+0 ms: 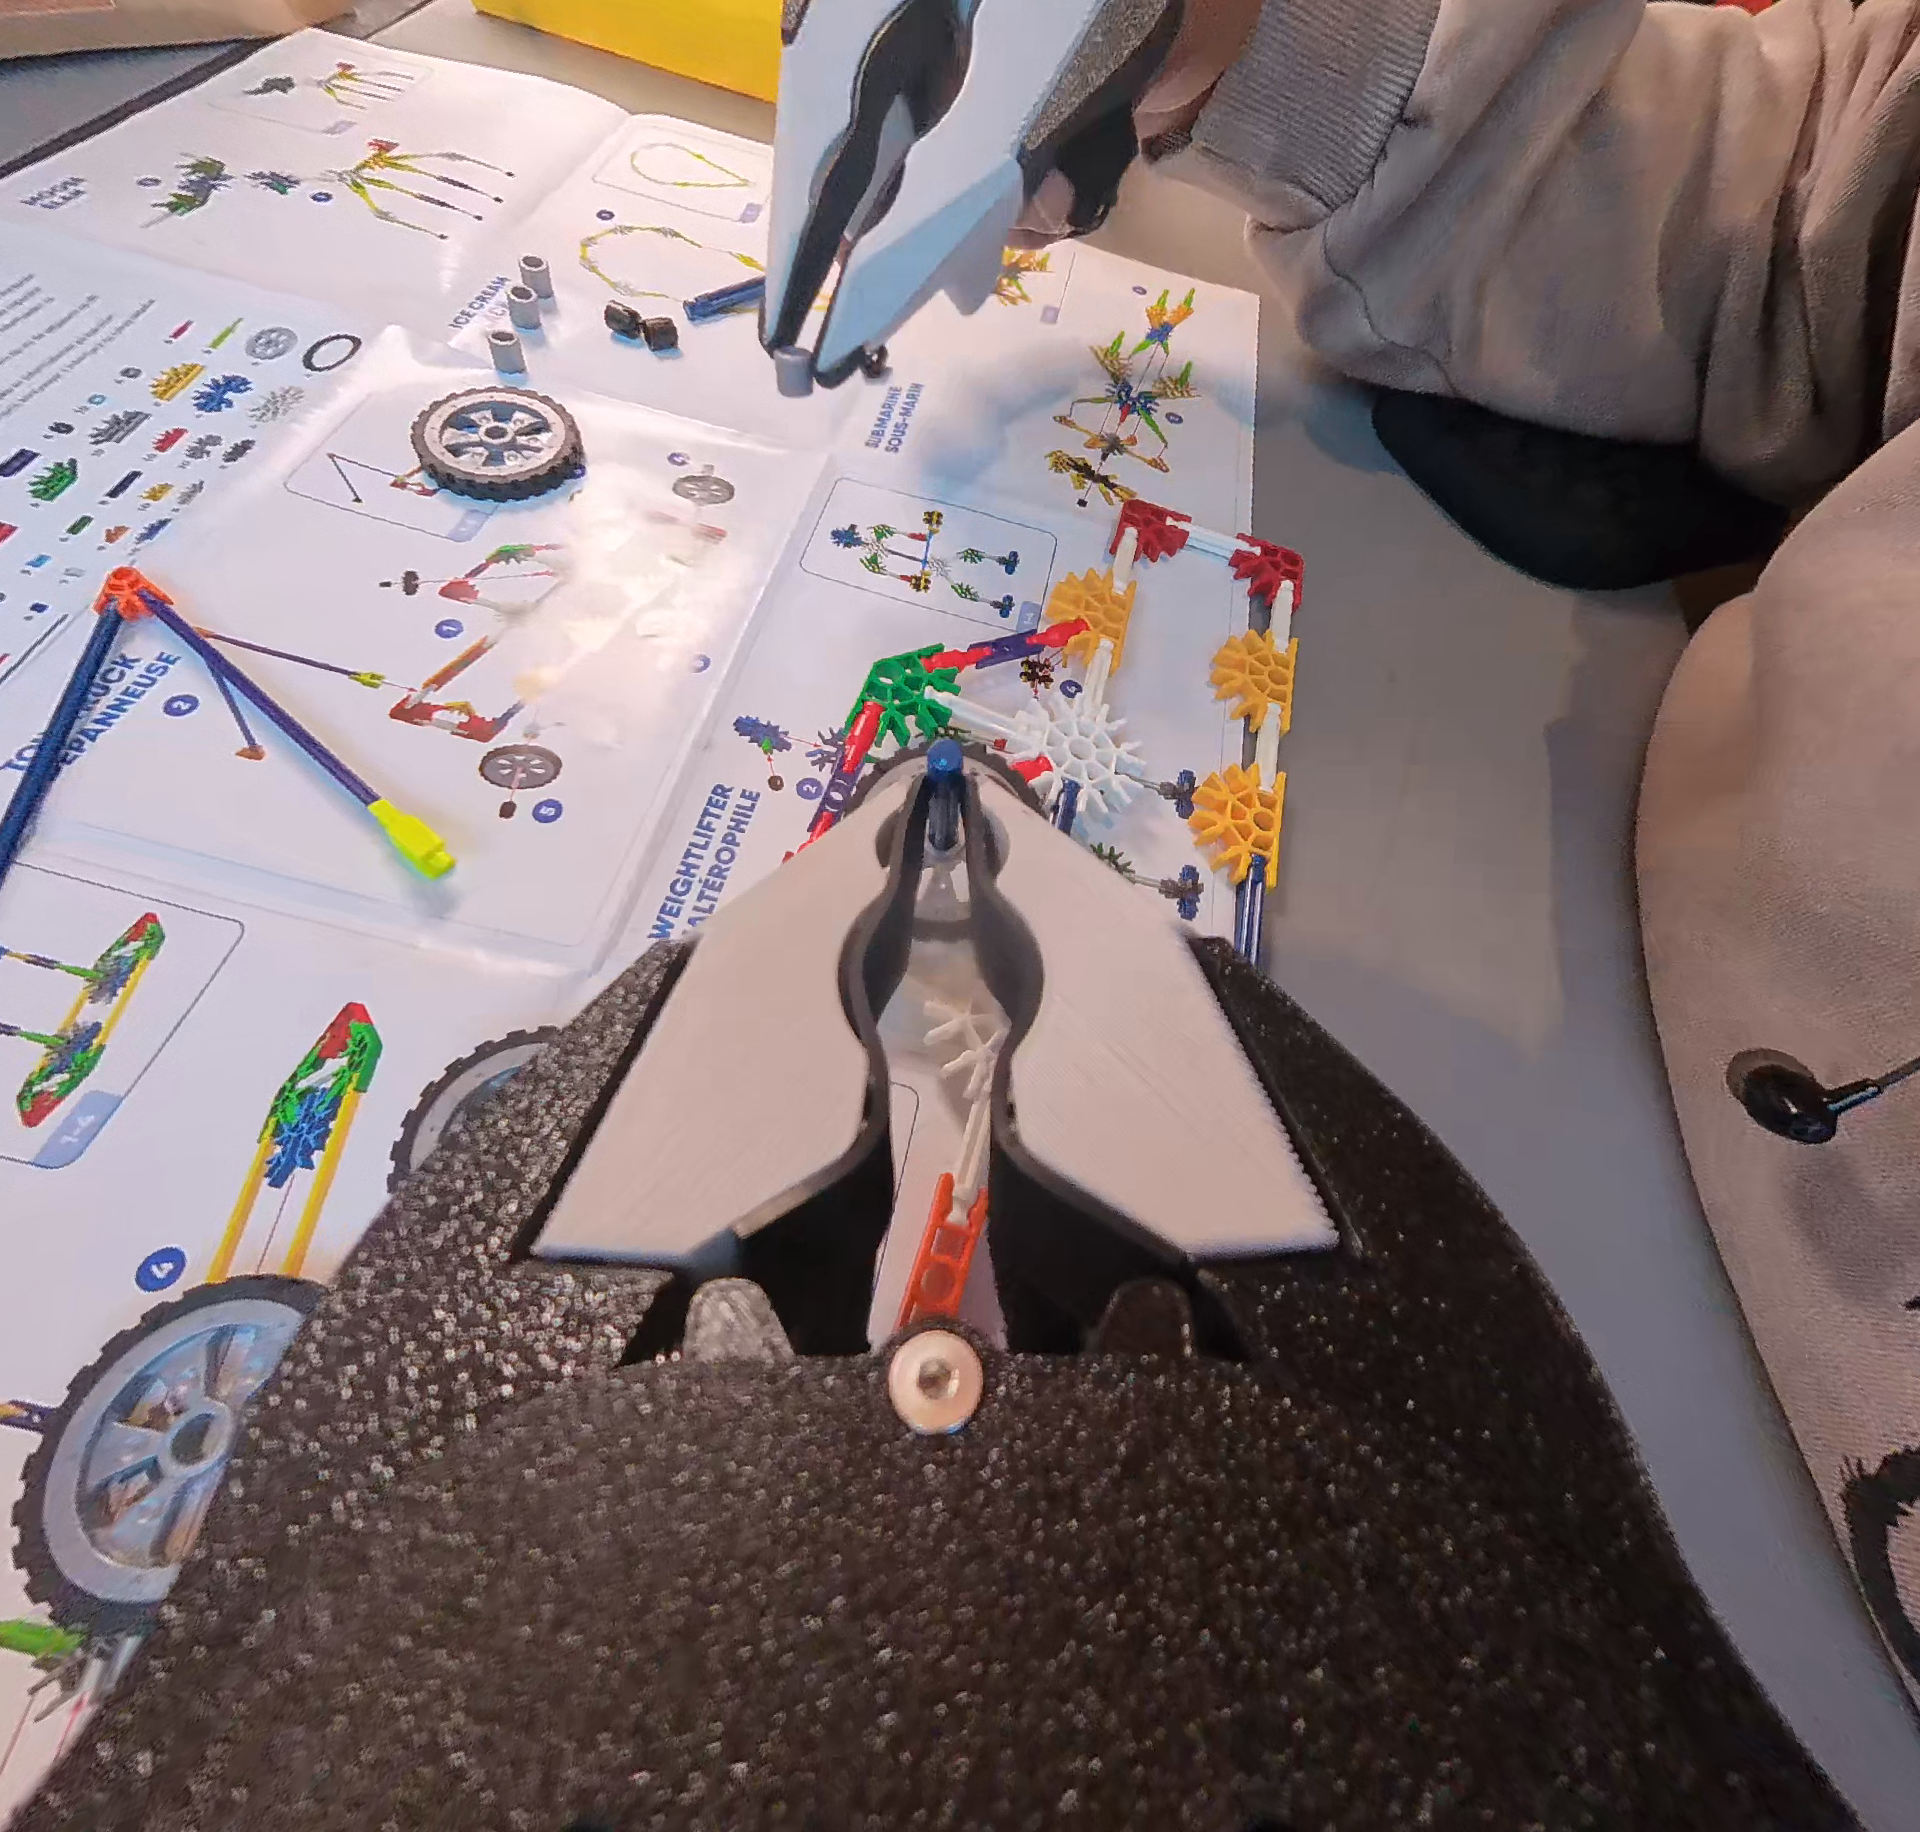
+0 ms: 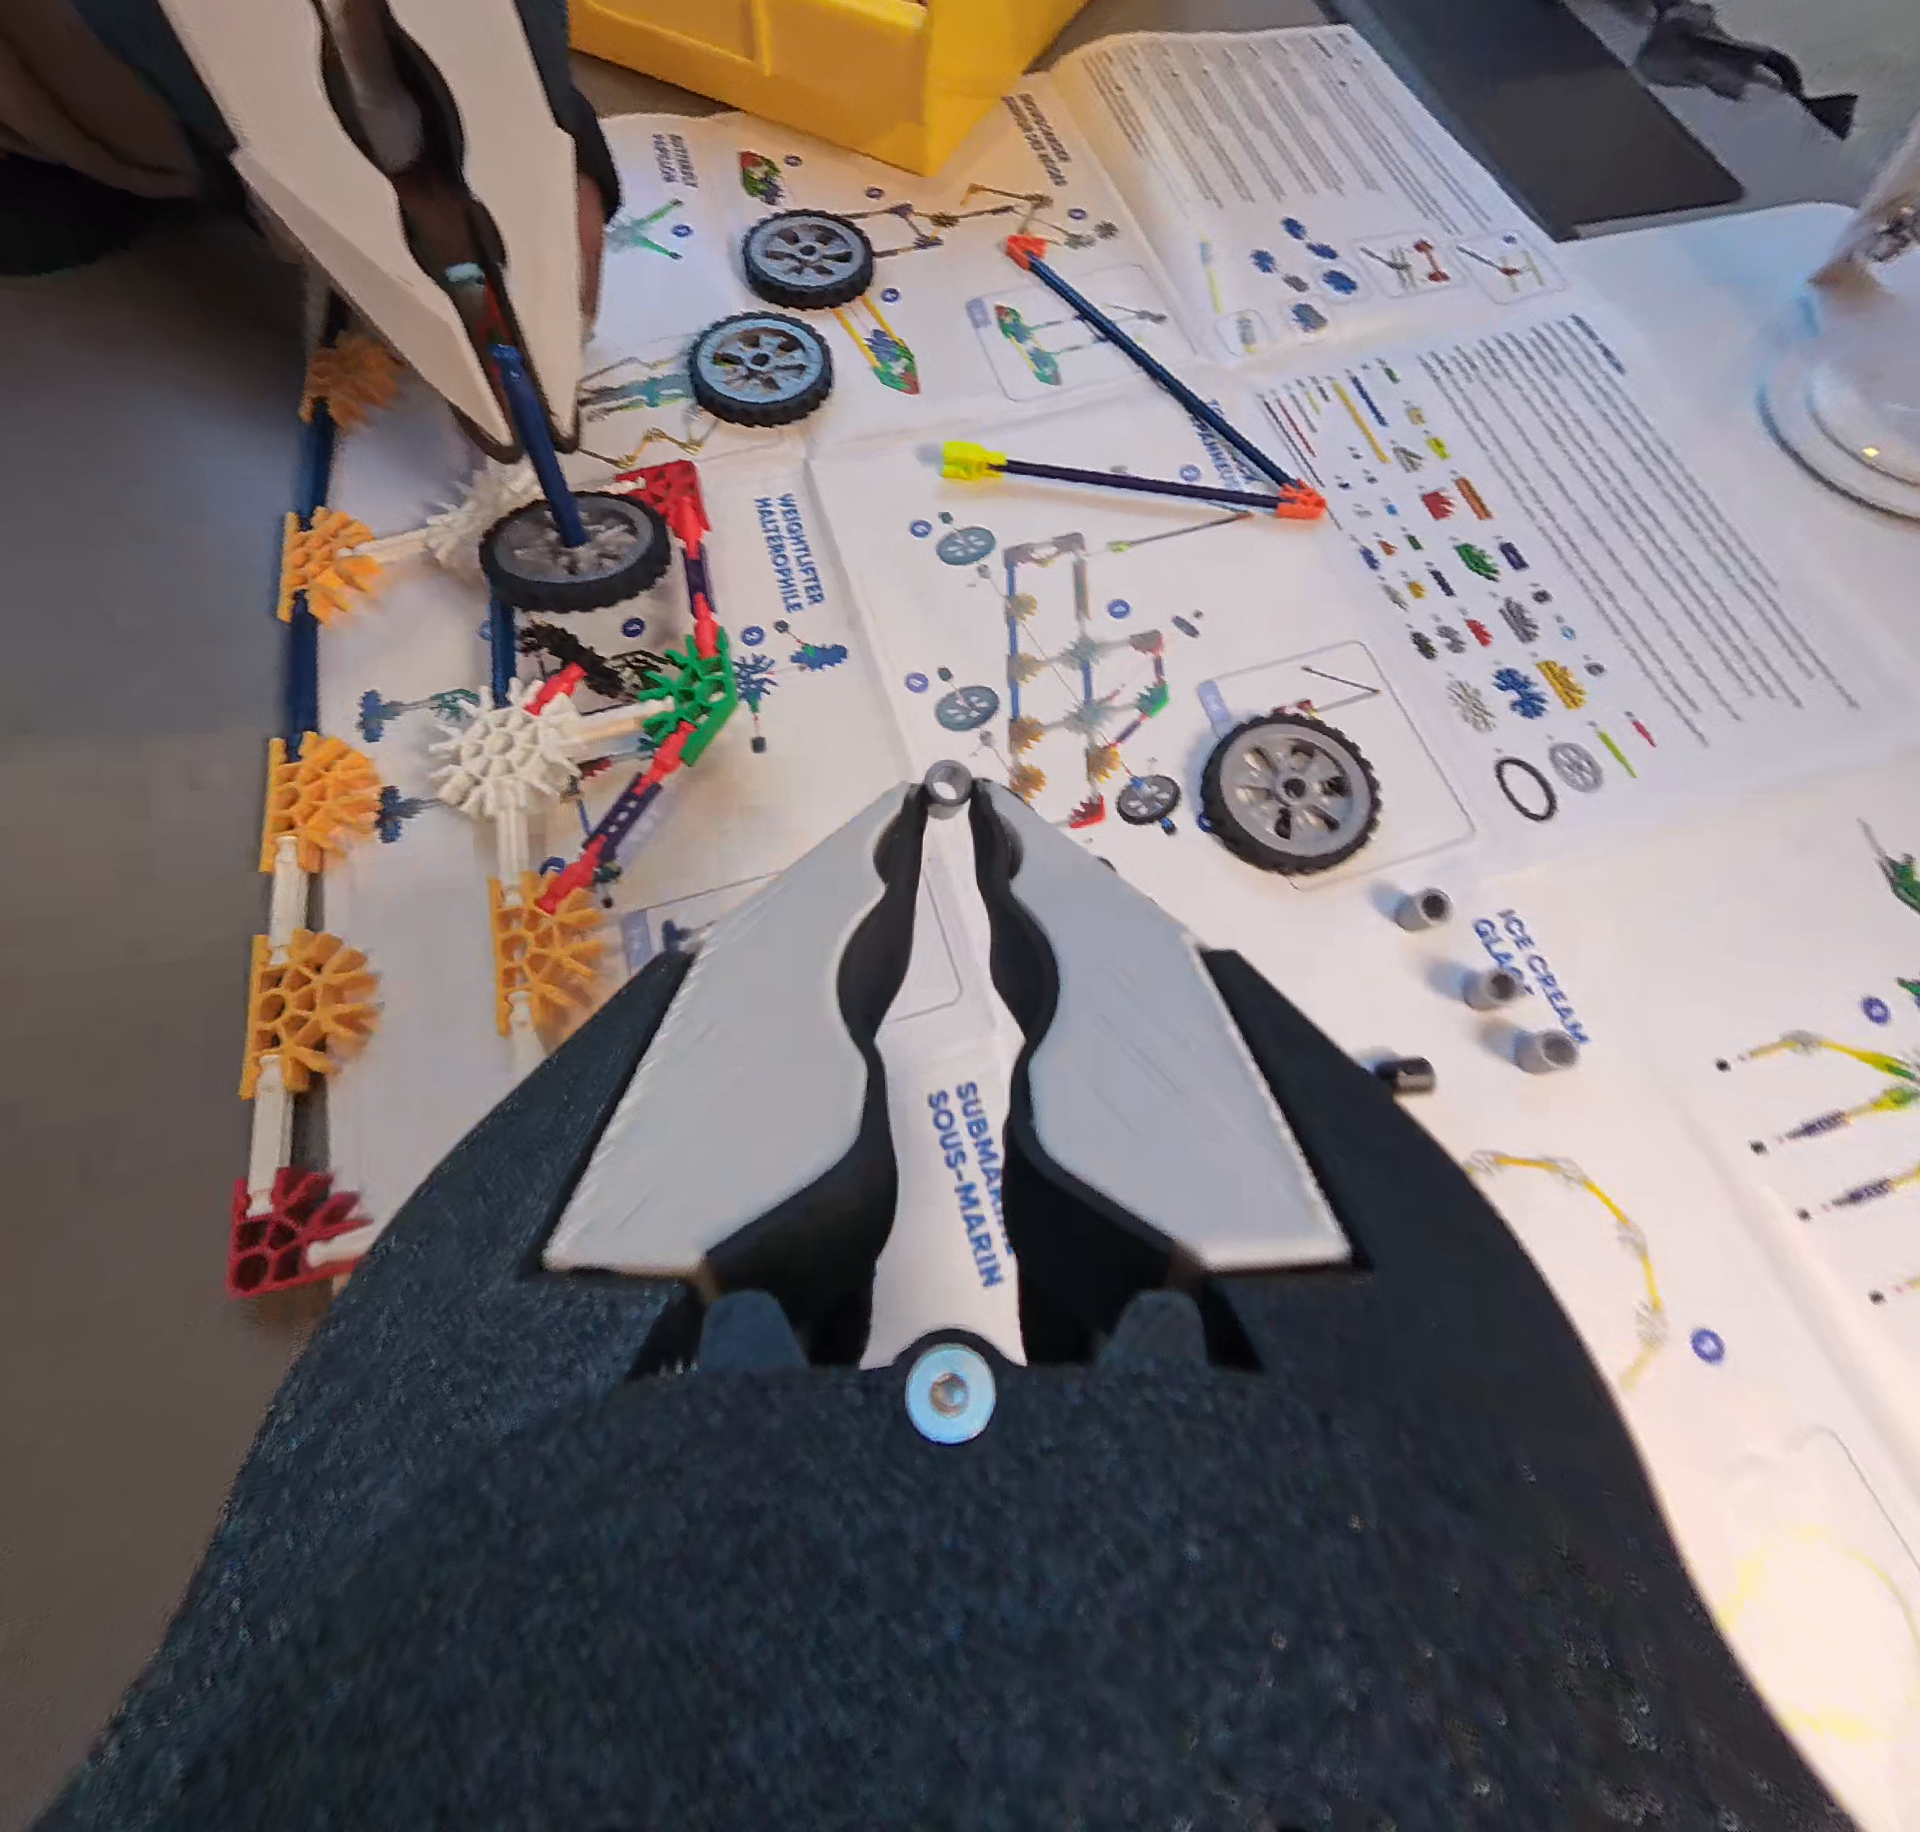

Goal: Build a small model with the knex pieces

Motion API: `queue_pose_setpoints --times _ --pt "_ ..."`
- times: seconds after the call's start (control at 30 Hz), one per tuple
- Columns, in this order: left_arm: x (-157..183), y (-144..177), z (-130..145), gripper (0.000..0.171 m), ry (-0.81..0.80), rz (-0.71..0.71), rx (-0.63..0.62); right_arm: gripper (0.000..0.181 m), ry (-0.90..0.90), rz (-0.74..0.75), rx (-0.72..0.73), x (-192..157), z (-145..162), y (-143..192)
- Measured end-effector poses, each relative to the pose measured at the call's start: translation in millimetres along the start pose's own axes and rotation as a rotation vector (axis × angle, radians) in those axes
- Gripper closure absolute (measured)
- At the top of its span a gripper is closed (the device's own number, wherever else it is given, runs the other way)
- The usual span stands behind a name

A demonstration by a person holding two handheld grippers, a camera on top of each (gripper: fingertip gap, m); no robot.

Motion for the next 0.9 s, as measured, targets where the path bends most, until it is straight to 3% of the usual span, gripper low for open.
queue_pose_setpoints --times 0.23,0.5,0.67,0.9 --pt "-1.9 3.1 -2.8 0.167 0.041 0.028 0.039 0.174 -0.068 0.145 -0.069 29.3 22.8 9.3" --pt "-1.8 5.8 -5.7 0.167 0.049 0.035 0.064 0.174 -0.317 0.524 -0.046 86.6 50.7 33.0" --pt "-2.0 5.1 -5.0 0.167 0.051 0.036 0.062 0.173 -0.336 0.592 -0.135 93.0 64.6 33.0" --pt "-2.6 4.4 -3.2 0.167 0.039 0.021 0.047 0.173 -0.345 0.574 -0.135 92.5 66.2 30.3"
Point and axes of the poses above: each gripper's, where its closed fingertips meet, y back along the fingers, z out of its underside, x = y × z across the jaws, the point moved 7 cm from there along y, back along the fingers
